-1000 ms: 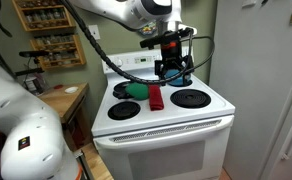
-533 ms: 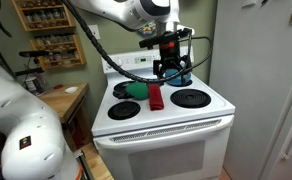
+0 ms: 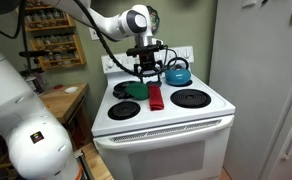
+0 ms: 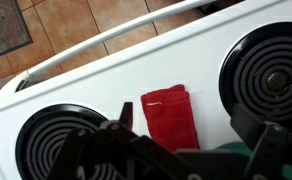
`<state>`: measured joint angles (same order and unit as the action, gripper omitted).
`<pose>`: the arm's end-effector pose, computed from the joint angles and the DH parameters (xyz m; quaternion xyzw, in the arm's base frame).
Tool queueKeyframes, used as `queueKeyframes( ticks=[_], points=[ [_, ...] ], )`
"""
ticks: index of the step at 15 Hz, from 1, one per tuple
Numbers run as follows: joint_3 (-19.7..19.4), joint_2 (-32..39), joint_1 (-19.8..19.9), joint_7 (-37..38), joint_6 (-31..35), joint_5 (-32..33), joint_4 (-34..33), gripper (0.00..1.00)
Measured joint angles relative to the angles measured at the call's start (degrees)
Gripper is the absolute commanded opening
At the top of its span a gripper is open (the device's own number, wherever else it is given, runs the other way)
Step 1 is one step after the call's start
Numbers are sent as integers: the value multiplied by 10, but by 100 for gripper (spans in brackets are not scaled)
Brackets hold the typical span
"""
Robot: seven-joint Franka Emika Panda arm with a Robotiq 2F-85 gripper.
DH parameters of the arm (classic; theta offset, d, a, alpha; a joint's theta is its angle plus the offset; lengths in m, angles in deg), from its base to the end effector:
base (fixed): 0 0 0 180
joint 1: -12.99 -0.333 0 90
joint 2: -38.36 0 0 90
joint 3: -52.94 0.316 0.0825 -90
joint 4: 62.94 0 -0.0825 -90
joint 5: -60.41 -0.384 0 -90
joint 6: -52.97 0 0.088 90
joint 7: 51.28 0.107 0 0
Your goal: Unwrap the spoon and fork from the red cloth
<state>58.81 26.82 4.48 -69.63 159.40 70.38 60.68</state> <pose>0.4698 0.1086 0.4769 0.9462 0.3062 -0.0532 0.0904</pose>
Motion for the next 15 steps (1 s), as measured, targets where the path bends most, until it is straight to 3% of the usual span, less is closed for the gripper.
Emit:
queueKeyframes(
  ticks=[9,15],
  points=[
    [-1,9,-1,-19,17,-7,-1,100],
    [18,41,-19,-52,164,-12,20,100]
  ],
)
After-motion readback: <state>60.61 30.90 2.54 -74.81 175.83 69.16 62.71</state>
